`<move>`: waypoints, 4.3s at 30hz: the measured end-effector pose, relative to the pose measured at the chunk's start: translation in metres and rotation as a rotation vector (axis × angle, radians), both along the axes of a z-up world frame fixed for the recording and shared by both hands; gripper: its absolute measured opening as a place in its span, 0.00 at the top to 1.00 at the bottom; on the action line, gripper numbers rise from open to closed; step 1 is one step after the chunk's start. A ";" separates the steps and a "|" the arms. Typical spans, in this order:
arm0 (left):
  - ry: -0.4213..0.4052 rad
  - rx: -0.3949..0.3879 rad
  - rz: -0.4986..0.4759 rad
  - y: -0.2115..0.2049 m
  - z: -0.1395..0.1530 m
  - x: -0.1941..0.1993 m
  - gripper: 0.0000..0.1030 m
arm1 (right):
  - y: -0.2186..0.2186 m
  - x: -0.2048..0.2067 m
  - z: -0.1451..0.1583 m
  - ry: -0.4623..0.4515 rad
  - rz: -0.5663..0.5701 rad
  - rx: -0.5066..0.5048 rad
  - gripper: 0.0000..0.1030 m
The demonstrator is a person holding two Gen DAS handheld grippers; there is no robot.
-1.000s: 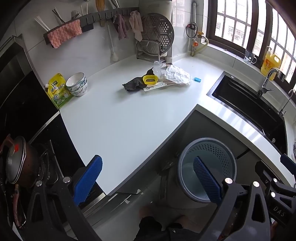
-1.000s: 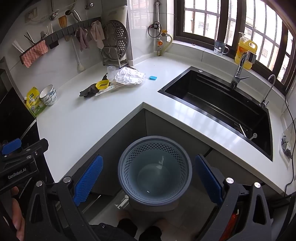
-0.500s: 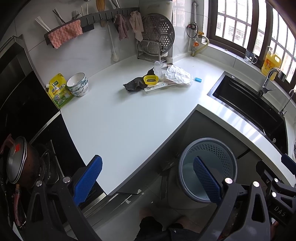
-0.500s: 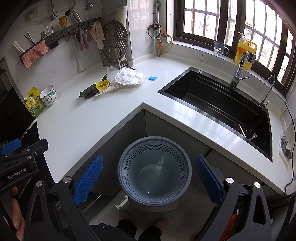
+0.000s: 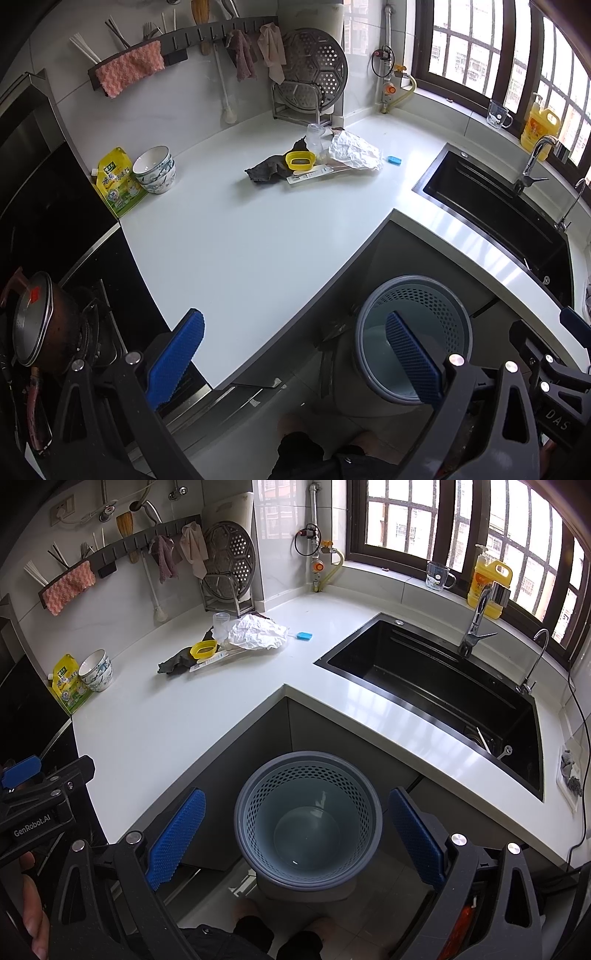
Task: Collect trash
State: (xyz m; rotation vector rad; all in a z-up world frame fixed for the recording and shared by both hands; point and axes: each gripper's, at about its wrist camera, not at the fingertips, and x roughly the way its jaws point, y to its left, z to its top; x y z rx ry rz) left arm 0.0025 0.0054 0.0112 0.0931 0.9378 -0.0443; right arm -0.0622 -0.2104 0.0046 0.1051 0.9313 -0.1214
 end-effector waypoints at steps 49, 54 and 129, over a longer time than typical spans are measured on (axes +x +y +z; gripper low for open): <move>0.005 -0.018 0.021 -0.004 -0.001 0.001 0.06 | -0.008 0.008 -0.004 0.011 0.024 0.020 0.08; 0.025 -0.058 0.063 -0.006 -0.010 -0.001 0.06 | -0.022 0.010 -0.012 0.017 0.055 0.054 0.08; 0.102 -0.187 -0.004 0.075 -0.179 0.436 0.06 | -0.010 0.483 -0.159 0.110 0.003 0.074 0.91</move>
